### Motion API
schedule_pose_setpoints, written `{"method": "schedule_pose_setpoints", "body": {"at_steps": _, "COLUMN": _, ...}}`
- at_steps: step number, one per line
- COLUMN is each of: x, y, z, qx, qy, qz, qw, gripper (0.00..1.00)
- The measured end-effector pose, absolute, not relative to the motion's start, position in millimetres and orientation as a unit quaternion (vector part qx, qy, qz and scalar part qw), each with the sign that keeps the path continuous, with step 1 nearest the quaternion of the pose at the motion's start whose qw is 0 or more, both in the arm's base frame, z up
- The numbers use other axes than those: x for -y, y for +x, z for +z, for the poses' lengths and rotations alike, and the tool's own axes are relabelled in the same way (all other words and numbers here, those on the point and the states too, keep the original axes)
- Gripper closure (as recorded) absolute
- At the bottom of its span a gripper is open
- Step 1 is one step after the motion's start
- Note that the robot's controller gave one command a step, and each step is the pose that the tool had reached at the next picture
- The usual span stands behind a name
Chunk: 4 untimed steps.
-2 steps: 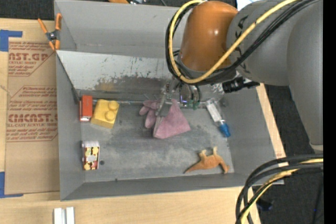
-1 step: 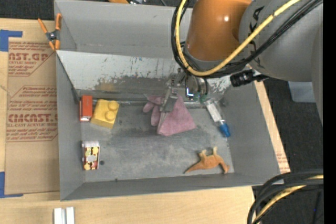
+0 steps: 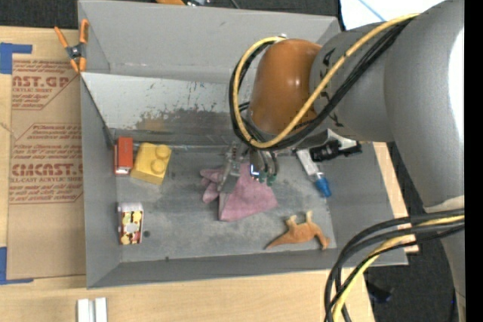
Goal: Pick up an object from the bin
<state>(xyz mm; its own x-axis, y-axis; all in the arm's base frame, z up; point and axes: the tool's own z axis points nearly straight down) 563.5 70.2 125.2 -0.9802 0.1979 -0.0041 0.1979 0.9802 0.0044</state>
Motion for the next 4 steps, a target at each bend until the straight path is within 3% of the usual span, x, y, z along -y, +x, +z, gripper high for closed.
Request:
{"method": "schedule_pose_setpoints", "body": {"at_steps": 1, "x": -61.0, "y": 548.1, "z": 124.5, "qx": -0.99, "qy": 0.144, "qz": 0.003, "qw": 0.002, "gripper": 1.0}}
{"method": "schedule_pose_setpoints", "body": {"at_steps": 2, "x": -56.5, "y": 555.6, "z": 70.9, "qx": -0.993, "qy": 0.114, "qz": 0.002, "qw": 0.001, "gripper": 1.0}}
{"method": "schedule_pose_setpoints", "body": {"at_steps": 3, "x": -44.0, "y": 558.5, "z": 73.5, "qx": -0.987, "qy": 0.158, "qz": 0.005, "qw": 0.004, "gripper": 1.0}}
{"method": "schedule_pose_setpoints", "body": {"at_steps": 4, "x": -42.9, "y": 566.2, "z": 165.6, "qx": -0.992, "qy": 0.125, "qz": 0.005, "qw": 0.006, "gripper": 1.0}}
